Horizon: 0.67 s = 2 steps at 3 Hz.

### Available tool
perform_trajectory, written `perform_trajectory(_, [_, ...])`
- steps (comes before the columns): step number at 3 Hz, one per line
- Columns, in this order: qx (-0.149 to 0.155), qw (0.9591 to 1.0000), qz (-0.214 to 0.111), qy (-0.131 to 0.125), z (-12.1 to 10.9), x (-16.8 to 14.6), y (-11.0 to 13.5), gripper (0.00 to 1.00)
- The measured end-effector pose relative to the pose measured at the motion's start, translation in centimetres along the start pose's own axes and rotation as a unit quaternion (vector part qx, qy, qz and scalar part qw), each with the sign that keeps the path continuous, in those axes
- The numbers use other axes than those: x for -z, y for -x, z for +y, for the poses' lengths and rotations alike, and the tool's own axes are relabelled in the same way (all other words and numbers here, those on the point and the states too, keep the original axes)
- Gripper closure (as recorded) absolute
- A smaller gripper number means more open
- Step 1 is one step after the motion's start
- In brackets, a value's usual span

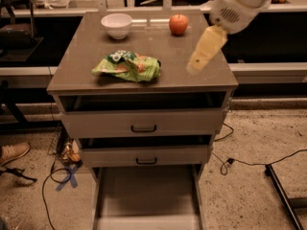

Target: Place green rice chip bag into bottom drawer

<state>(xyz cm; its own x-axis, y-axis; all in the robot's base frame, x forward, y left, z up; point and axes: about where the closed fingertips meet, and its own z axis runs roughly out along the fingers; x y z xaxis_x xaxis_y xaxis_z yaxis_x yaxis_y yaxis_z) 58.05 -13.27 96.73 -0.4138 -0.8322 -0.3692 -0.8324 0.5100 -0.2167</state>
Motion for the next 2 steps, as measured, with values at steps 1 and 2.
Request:
perform_trajectory(1, [-0.018,0.9995,-0.02,0.013,0.08,-3.9,4.22,0.0])
perform_trajectory(2, [-0.017,0.9995,-0.021,0.013,0.19,-4.05,4.38,0.0])
